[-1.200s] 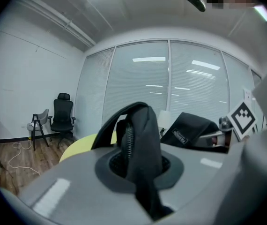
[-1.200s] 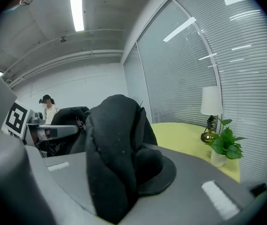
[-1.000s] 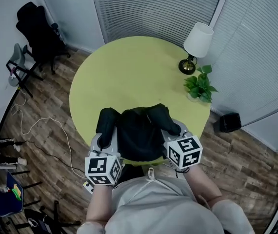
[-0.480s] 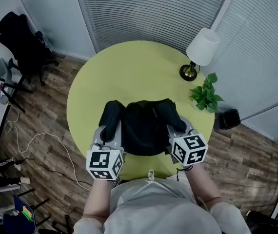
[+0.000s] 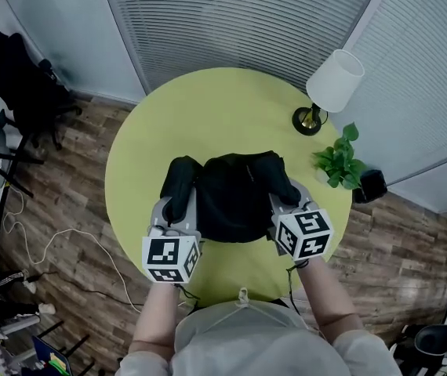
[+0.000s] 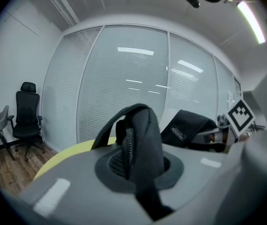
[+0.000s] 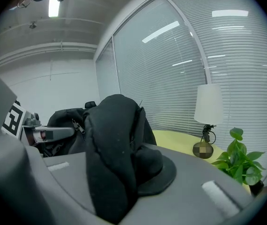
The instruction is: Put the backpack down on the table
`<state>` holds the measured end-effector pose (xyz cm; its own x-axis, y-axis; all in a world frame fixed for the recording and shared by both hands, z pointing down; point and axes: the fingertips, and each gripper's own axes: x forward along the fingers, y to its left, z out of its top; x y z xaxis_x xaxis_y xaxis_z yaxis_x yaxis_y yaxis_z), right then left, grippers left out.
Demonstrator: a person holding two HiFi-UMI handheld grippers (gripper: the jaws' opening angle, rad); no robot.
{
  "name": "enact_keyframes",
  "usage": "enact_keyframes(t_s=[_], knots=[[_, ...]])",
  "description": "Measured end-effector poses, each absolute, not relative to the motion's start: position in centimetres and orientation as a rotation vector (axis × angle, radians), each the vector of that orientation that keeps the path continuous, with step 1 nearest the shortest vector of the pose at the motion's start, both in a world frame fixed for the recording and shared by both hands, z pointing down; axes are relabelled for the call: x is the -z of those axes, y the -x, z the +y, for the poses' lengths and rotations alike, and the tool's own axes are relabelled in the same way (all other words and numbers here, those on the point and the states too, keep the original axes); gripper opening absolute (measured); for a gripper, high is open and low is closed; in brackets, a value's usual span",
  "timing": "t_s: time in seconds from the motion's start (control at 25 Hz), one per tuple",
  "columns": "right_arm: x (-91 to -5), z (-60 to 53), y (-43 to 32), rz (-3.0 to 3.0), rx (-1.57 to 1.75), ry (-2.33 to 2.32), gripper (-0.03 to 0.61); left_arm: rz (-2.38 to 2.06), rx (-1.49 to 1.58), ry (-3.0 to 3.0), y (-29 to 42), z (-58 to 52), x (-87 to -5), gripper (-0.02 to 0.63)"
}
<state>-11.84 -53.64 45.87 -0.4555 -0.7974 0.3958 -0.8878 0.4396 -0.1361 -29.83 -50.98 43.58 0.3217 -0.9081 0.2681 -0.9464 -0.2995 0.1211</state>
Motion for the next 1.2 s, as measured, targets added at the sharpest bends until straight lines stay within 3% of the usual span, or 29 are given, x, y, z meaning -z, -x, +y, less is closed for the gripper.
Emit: enact_keyframes(t_s=[1.2], knots=[[-54.9,-59.2,10.8,-2.262,-0.487,-1.563,0.034,-1.611,-0.445,-2.381,29.6,-57.3,-52.7,0.029]])
